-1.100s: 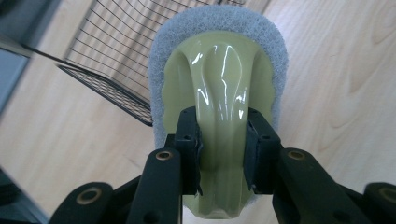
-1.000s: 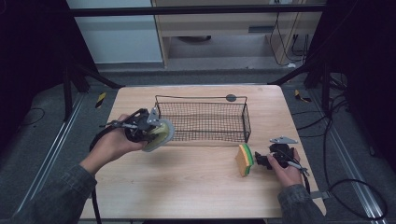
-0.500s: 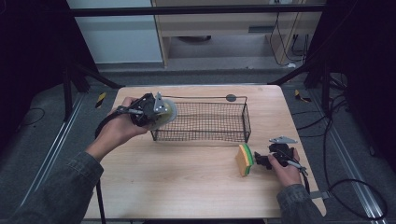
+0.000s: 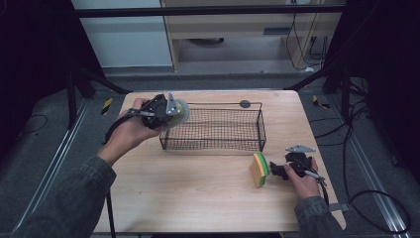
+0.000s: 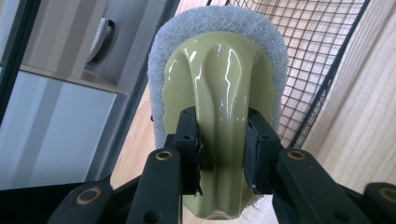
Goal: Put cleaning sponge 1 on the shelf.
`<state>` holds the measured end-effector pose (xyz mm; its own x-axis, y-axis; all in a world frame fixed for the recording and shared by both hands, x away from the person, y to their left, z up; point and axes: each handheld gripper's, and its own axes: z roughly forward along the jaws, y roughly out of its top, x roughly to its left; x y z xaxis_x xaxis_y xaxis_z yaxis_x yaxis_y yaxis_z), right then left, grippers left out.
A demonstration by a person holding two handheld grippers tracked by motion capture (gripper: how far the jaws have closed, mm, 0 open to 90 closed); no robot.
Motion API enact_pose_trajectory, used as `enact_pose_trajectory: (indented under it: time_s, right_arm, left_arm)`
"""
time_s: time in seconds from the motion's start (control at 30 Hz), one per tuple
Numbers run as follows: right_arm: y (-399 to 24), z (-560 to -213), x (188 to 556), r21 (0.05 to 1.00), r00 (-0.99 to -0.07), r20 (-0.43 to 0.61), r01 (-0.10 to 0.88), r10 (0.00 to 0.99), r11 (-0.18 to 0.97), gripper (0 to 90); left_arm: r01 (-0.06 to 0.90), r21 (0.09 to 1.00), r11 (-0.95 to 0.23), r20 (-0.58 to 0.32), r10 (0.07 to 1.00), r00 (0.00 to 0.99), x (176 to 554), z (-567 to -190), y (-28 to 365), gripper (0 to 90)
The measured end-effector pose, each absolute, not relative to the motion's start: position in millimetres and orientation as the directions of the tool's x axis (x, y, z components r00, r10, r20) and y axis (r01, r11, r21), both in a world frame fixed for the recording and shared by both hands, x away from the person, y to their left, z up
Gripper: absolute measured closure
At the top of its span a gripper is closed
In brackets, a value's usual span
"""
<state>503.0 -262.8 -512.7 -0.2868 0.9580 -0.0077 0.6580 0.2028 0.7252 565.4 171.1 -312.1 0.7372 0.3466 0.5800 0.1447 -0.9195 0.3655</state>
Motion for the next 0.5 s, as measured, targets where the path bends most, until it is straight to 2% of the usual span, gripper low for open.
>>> enact_pose_trajectory:
  time_s: [0.5]
  right_arm:
    - [-263,-513,503,0.724,-0.284,-0.004,0.661,0.959,0.199,1.2]
  left_arm:
    - [0.123,0.361,-0.924,0.608,0.333,0.721,577,-318,165,69.9]
